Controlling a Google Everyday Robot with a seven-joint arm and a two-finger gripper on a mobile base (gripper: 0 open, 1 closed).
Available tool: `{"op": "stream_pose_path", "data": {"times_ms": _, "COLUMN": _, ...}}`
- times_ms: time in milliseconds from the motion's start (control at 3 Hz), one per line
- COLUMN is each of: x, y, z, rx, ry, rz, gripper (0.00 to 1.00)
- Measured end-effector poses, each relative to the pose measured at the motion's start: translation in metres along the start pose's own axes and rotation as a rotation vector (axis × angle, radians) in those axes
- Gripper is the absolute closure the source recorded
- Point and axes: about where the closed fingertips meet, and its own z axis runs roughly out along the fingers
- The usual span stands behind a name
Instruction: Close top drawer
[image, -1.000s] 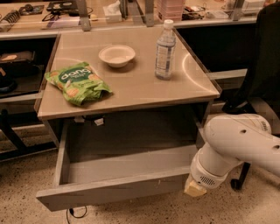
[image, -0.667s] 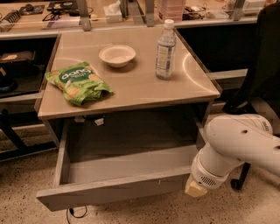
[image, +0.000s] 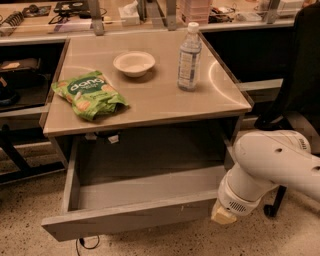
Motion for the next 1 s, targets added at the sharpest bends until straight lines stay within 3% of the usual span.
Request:
{"op": "stream_pose_path", "data": {"times_ms": 333, "x": 0.0000, "y": 0.0000, "z": 0.0000, "rx": 0.000, "ry": 0.000, "rz": 0.000, "gripper": 0.11}}
{"op": "stream_pose_path", "data": {"times_ms": 667, "x": 0.0000, "y": 0.0000, "z": 0.0000, "rx": 0.000, "ry": 0.000, "rz": 0.000, "gripper": 0.00}}
{"op": "stream_pose_path", "data": {"times_ms": 1000, "x": 0.0000, "y": 0.0000, "z": 0.0000, "rx": 0.000, "ry": 0.000, "rz": 0.000, "gripper": 0.00}}
